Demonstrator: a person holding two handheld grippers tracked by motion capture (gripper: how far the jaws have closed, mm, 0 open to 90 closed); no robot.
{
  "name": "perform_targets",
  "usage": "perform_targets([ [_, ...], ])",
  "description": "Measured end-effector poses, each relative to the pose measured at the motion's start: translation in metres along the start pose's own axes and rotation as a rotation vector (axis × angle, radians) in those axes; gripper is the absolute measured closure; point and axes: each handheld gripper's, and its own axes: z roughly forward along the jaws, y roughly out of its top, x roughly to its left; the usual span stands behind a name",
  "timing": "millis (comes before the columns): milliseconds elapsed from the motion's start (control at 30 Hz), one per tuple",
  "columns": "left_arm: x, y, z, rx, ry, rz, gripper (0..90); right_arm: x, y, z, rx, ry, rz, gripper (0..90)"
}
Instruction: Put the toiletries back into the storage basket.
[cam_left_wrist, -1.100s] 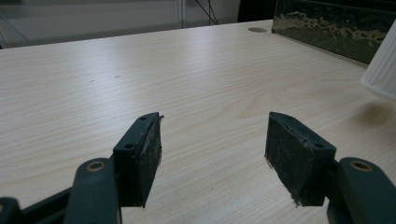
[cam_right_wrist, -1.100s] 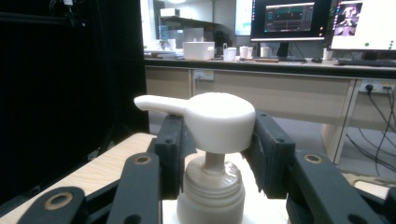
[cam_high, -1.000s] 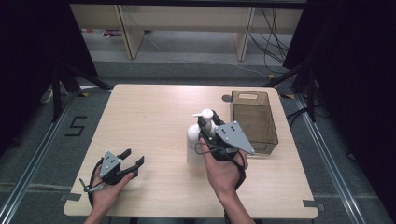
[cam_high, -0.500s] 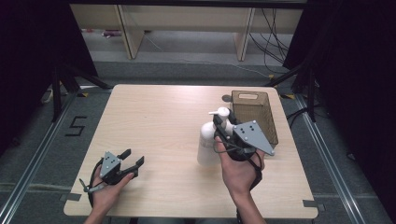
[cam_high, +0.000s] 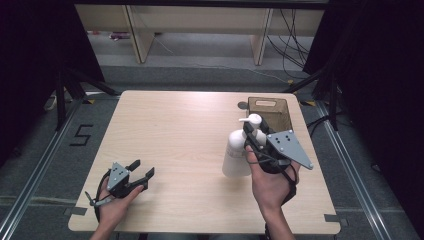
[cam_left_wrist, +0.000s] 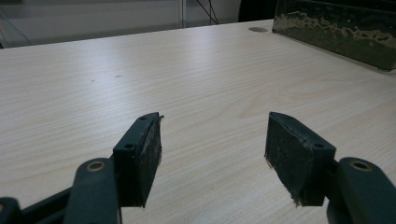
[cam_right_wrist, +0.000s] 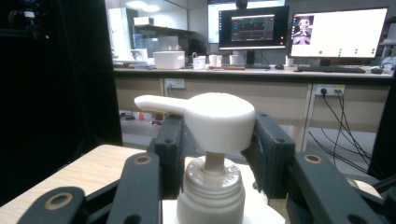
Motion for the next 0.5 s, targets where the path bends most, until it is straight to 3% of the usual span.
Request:
perform_targets([
  [133,0.0,0.0,0.0,0.0,0.0,0.0,35.5,-0.008,0.003,-0.006,-0.004,-0.031,0.007,60.2],
  [500,0.0,0.0,0.0,0.007,0.002,0.004,35.5,-0.023,0.009,-0.017,-0.022,-0.051,0.029,60.2],
])
